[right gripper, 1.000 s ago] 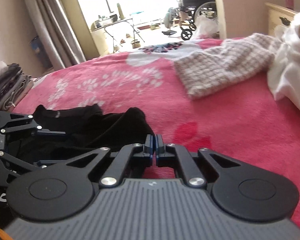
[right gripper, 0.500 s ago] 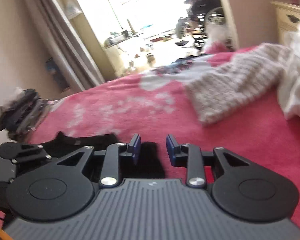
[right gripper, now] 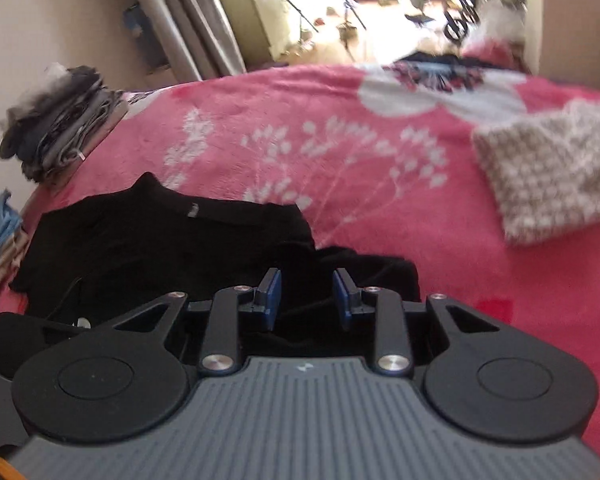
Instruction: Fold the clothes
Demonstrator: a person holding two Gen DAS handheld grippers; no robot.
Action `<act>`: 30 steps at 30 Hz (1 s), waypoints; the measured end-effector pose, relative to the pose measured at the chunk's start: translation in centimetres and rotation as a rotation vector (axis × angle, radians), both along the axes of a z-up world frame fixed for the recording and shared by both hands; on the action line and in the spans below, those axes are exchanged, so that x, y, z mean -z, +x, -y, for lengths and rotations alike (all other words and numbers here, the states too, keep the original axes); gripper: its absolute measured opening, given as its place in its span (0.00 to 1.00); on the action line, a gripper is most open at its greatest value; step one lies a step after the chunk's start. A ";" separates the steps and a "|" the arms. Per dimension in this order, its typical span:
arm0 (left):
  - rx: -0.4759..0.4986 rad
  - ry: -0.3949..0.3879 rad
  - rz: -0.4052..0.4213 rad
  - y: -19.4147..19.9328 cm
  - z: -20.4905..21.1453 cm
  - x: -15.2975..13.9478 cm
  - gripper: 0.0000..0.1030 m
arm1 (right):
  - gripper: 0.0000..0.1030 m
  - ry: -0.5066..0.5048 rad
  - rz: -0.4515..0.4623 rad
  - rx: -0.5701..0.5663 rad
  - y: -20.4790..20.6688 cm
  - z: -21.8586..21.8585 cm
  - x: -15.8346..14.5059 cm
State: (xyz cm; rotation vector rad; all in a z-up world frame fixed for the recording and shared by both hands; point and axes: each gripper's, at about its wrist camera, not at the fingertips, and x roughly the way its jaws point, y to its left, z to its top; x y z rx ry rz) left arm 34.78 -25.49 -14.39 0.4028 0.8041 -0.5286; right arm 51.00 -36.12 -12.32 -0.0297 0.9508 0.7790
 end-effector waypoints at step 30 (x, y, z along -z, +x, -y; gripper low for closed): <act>0.018 0.119 0.248 -1.5 1.2 1.0 0.04 | 0.24 0.117 -0.524 0.400 3.3 1.3 3.4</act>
